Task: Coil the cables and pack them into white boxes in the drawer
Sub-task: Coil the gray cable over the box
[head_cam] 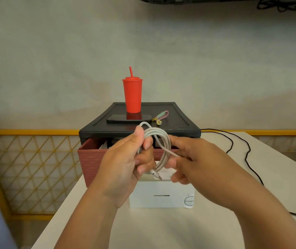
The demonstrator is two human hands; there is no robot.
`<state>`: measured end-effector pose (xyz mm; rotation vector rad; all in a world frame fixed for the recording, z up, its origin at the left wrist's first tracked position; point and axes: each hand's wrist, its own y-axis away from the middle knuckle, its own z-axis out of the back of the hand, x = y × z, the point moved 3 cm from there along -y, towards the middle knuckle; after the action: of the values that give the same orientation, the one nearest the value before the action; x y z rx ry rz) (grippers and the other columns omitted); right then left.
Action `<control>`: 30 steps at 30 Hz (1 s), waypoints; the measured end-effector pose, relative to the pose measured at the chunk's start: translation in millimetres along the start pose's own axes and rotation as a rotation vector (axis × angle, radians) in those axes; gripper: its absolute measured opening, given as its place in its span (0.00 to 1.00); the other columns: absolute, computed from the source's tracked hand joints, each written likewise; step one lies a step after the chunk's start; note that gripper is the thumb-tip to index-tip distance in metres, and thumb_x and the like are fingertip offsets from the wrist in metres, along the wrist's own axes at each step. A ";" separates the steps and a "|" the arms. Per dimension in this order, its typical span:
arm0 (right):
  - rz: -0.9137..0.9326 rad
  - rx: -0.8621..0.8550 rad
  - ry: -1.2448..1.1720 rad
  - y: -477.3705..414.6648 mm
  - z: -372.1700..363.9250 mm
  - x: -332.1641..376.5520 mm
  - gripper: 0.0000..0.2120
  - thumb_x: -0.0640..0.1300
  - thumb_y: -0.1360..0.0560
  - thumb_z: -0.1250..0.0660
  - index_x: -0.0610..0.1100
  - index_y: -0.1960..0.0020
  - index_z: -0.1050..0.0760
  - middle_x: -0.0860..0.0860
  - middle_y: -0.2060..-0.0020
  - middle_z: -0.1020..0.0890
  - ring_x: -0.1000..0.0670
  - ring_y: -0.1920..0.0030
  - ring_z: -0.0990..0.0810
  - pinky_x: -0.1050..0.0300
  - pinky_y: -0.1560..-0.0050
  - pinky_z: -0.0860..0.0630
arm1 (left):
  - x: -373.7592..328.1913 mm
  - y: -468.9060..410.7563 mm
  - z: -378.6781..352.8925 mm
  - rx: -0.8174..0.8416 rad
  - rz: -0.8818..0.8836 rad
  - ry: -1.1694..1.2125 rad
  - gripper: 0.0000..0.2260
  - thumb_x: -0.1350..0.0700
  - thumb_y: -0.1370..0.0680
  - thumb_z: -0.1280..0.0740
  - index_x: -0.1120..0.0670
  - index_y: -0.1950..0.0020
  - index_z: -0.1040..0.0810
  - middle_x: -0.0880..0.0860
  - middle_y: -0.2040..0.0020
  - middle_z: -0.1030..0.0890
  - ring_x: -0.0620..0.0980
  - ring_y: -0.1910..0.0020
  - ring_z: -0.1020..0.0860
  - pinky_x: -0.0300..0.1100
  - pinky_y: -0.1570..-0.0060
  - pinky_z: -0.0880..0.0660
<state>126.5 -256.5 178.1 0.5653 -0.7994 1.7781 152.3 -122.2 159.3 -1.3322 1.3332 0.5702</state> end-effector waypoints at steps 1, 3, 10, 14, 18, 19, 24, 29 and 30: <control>-0.024 0.023 0.033 2.9 1.7 0.5 0.16 0.39 0.22 0.42 0.57 0.43 0.25 0.56 0.57 0.18 0.57 0.66 0.19 0.54 0.54 0.20 | -1.3 0.2 -0.3 -0.026 -0.021 -0.058 0.15 0.44 0.29 0.41 0.52 0.72 0.29 0.47 0.77 0.40 0.44 0.77 0.41 0.33 0.74 0.39; -0.040 0.039 0.050 10.3 8.1 2.3 0.15 0.40 0.23 0.42 0.57 0.46 0.24 0.57 0.61 0.19 0.59 0.70 0.20 0.52 0.56 0.20 | -3.1 -1.1 4.5 -0.110 -0.092 -0.244 0.13 0.45 0.29 0.40 0.48 0.71 0.24 0.44 0.78 0.36 0.42 0.78 0.38 0.33 0.72 0.36; 0.143 -0.274 -0.151 19.2 42.0 6.5 0.13 0.38 0.24 0.38 0.55 0.57 0.22 0.54 0.68 0.18 0.59 0.76 0.26 0.62 0.70 0.27 | -5.0 -5.4 19.0 -0.230 -0.193 -0.488 0.10 0.41 0.37 0.34 0.48 0.67 0.24 0.42 0.76 0.29 0.40 0.76 0.32 0.43 0.66 0.33; 0.258 -0.417 -0.105 17.2 45.7 3.6 0.13 0.38 0.24 0.38 0.58 0.55 0.28 0.56 0.67 0.18 0.55 0.73 0.27 0.63 0.70 0.29 | -5.4 -3.0 9.8 -0.183 -0.143 -0.417 0.13 0.42 0.37 0.36 0.51 0.67 0.22 0.44 0.79 0.35 0.42 0.78 0.37 0.42 0.65 0.35; 0.257 -0.479 0.040 11.7 41.5 -2.8 0.08 0.42 0.25 0.35 0.54 0.59 0.29 0.56 0.65 0.18 0.55 0.63 0.24 0.61 0.62 0.30 | -8.6 -3.5 8.1 -0.157 -0.068 0.071 0.11 0.47 0.32 0.37 0.54 0.67 0.26 0.45 0.80 0.41 0.42 0.82 0.43 0.38 0.72 0.32; 0.237 -0.487 0.081 8.5 38.4 -5.2 0.07 0.42 0.26 0.34 0.52 0.61 0.28 0.54 0.66 0.19 0.55 0.61 0.24 0.64 0.61 0.31 | -9.3 -3.7 6.3 -0.135 -0.055 0.168 0.12 0.47 0.31 0.38 0.55 0.67 0.26 0.45 0.80 0.42 0.41 0.82 0.43 0.36 0.74 0.32; 0.201 -0.510 0.217 -6.0 17.5 -6.5 0.08 0.41 0.27 0.32 0.49 0.64 0.26 0.57 0.65 0.25 0.56 0.60 0.30 0.72 0.60 0.35 | -4.1 -2.6 -9.1 -0.041 0.003 0.393 0.13 0.46 0.30 0.39 0.55 0.68 0.26 0.45 0.81 0.42 0.41 0.83 0.42 0.36 0.75 0.31; 0.134 -0.371 -0.449 -11.0 9.5 -6.1 0.10 0.36 0.26 0.34 0.45 0.65 0.26 0.49 0.68 0.19 0.51 0.64 0.20 0.56 0.58 0.22 | -3.1 -1.3 -17.5 0.000 0.013 0.429 0.13 0.46 0.30 0.39 0.54 0.66 0.26 0.45 0.80 0.42 0.41 0.83 0.41 0.36 0.73 0.30; 0.120 -0.317 -0.619 -10.8 9.6 -6.1 0.10 0.34 0.26 0.36 0.43 0.64 0.26 0.46 0.68 0.20 0.46 0.64 0.21 0.53 0.58 0.21 | -3.2 -1.6 -16.8 -0.007 0.012 0.419 0.13 0.45 0.30 0.39 0.54 0.66 0.26 0.45 0.80 0.42 0.41 0.83 0.41 0.36 0.72 0.30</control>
<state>138.7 -265.1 182.8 0.8805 -1.5363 1.5413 147.0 -136.5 167.3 -1.5033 1.6767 0.3105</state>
